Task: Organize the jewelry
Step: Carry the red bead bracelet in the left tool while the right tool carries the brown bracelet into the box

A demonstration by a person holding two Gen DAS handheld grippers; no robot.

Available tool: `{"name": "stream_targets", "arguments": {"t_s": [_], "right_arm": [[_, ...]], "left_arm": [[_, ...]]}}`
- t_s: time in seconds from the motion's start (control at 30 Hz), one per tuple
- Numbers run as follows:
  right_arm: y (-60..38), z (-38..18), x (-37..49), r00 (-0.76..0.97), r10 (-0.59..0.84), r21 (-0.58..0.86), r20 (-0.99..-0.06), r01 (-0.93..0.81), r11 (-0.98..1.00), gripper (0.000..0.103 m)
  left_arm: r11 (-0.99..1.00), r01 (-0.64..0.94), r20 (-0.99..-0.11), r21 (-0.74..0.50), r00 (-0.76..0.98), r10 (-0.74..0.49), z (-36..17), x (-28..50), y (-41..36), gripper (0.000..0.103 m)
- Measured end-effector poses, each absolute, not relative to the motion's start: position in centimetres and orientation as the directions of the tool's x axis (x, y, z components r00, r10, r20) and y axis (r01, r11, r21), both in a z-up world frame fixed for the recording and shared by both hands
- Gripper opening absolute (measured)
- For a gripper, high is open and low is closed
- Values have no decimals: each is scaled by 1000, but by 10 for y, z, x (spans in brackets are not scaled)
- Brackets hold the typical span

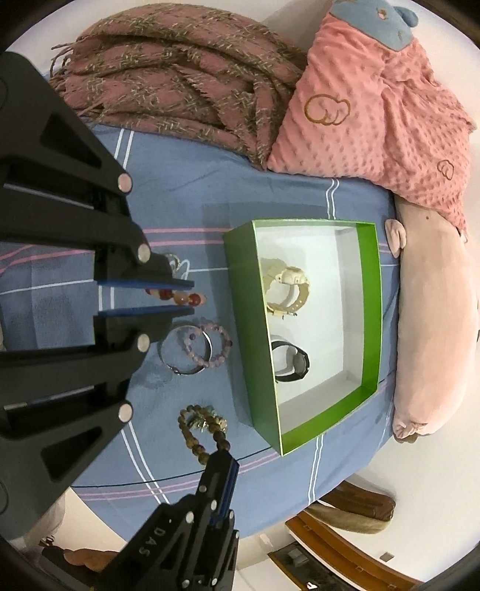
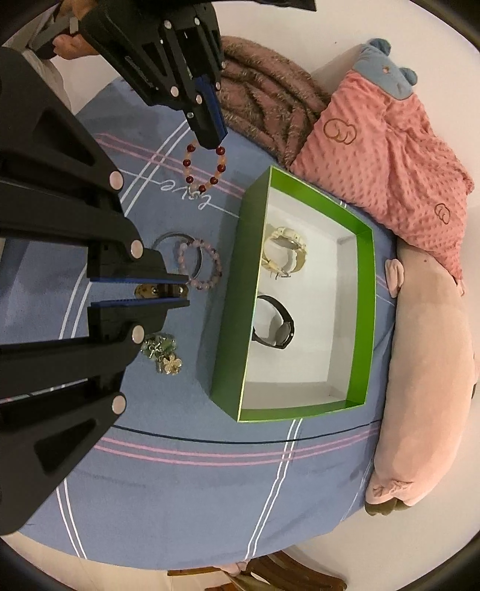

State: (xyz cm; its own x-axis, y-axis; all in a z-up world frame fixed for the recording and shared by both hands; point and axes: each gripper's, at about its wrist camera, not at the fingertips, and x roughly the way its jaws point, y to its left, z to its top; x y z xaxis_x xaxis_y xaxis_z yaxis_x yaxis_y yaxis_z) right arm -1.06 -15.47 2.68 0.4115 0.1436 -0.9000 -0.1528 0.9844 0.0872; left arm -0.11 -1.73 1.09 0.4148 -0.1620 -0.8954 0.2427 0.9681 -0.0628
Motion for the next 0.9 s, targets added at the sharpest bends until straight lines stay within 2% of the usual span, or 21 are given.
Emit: {"name": "stream_targets", "arguments": {"t_s": [0.9], "right_arm": [[-157, 13, -8, 371, 145, 101, -917, -135, 986, 6]], "left_arm": [[965, 261, -897, -29, 420, -141, 11, -3, -25, 8]]}}
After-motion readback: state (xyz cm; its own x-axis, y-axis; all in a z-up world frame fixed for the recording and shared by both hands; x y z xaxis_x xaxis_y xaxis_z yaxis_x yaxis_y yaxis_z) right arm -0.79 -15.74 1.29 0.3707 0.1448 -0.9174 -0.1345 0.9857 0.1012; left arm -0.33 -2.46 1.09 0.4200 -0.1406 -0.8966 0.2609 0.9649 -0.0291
